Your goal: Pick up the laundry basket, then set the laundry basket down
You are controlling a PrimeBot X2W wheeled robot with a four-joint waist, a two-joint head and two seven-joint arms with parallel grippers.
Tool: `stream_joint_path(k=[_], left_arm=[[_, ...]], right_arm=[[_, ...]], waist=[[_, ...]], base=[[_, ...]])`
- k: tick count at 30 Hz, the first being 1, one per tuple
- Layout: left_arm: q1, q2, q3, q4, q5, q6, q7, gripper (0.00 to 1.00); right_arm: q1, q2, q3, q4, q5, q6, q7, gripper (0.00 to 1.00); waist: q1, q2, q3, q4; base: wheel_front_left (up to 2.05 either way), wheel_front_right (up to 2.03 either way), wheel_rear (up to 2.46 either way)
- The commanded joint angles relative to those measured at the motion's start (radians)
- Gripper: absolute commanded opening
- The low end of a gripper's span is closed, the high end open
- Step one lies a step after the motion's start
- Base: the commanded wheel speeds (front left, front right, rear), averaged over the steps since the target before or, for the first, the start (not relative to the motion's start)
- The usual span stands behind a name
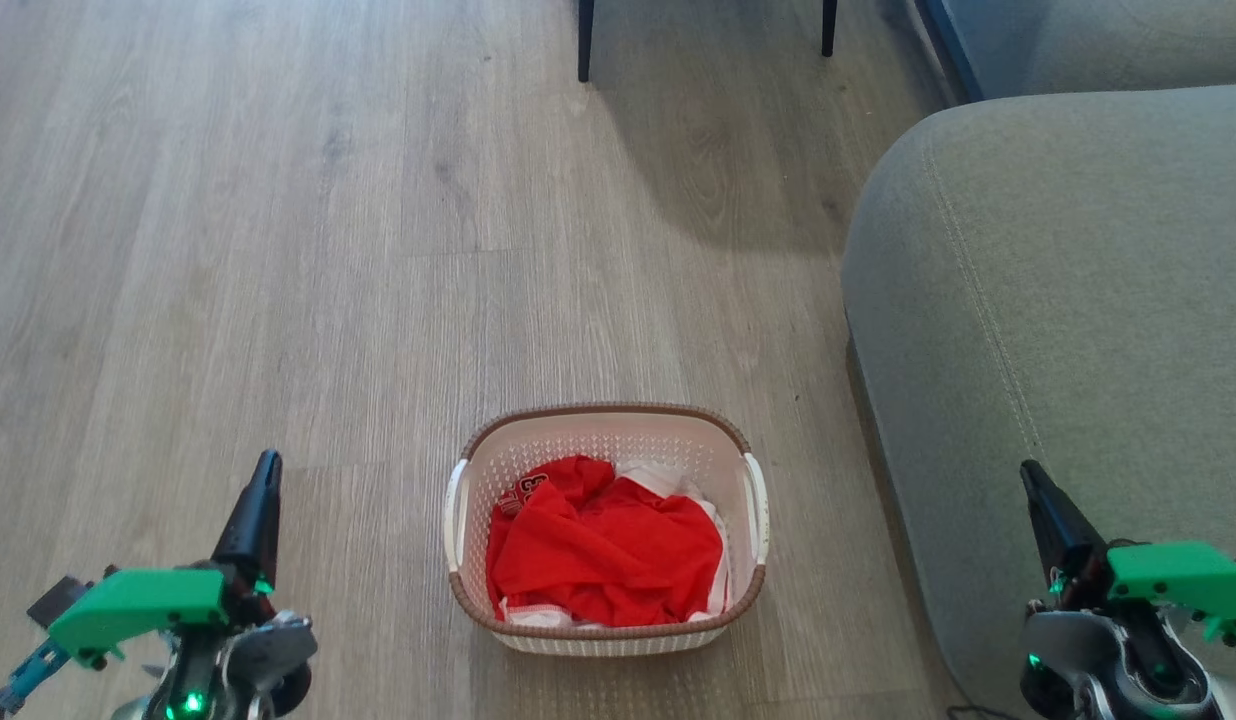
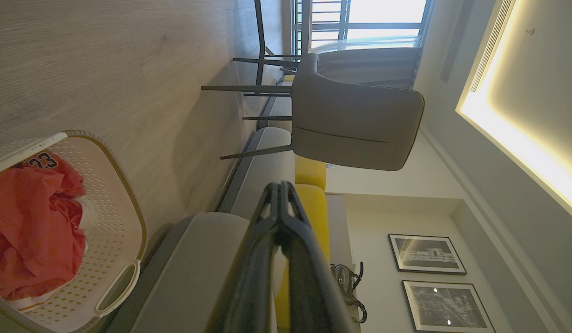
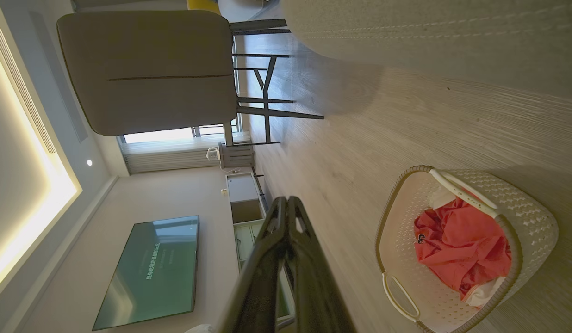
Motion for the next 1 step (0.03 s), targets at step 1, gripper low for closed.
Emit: stream_joint_path(k=[1], left_arm=[[-0.060,0.004,0.037,-0.033,-0.001,-0.007,0.008,0.00]], right_arm=[[-0.048,-0.010,0.018,-0.031,-0.006,0.003,0.011,0.00]], waist=[[0.0000,-0.0001,0.000,0.000]], base=[[0.00,0.00,0.00]])
